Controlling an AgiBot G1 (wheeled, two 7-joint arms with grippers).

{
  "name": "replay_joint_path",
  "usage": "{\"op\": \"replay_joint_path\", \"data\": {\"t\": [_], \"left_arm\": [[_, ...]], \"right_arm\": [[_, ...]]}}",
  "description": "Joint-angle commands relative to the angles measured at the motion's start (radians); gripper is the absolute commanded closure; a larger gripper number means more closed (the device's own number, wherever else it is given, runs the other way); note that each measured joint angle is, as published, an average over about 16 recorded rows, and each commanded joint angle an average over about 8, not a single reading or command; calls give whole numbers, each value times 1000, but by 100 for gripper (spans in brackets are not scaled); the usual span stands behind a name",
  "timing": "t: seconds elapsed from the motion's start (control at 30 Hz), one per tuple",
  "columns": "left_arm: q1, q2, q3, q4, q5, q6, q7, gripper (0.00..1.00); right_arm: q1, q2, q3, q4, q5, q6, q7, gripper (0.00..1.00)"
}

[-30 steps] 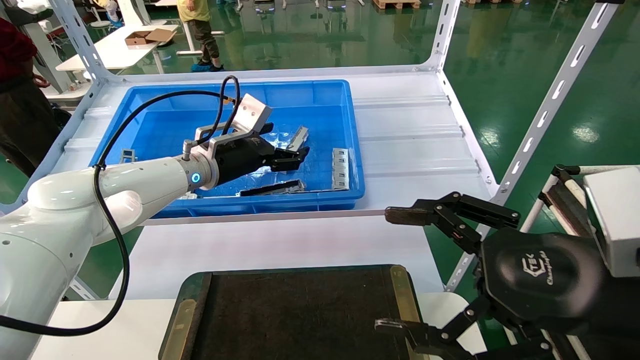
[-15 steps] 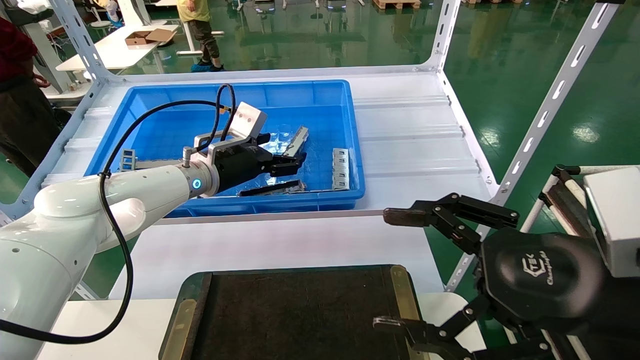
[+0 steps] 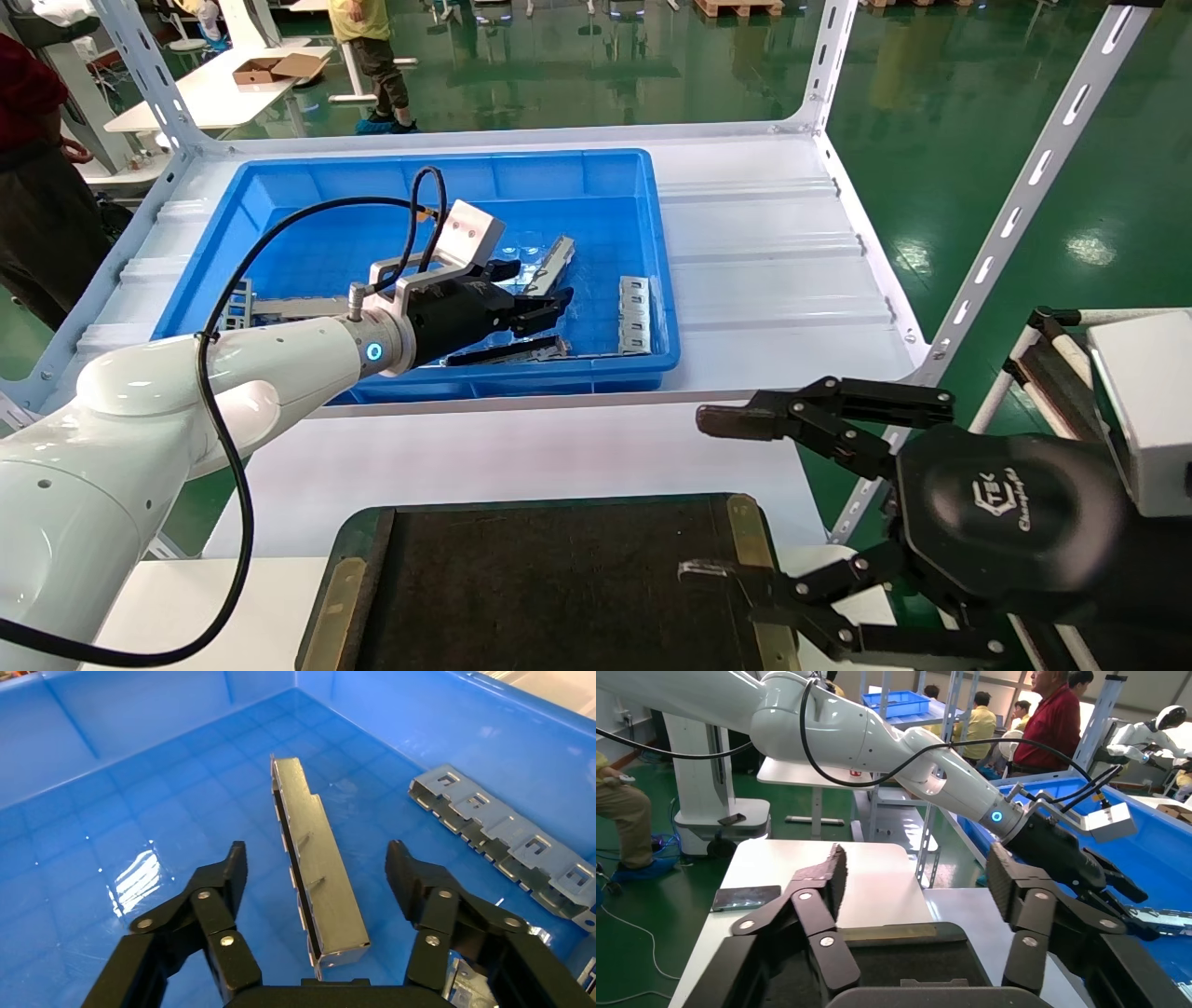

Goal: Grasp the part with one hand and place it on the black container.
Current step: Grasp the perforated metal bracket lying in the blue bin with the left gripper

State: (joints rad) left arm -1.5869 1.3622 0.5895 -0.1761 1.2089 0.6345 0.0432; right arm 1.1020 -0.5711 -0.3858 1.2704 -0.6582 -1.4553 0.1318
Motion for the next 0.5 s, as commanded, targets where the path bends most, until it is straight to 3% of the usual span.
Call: {"op": "replay_joint_path", "data": {"t": [0.03, 0.5], "left_arm": [[3, 0, 8, -5, -6, -4, -3, 100], [5, -2, 61, -16, -47, -14, -21, 100]], "right_arm": [[0, 0, 0, 0, 0, 0, 0, 100], [0, 0, 0, 0, 0, 0, 0, 100]]}}
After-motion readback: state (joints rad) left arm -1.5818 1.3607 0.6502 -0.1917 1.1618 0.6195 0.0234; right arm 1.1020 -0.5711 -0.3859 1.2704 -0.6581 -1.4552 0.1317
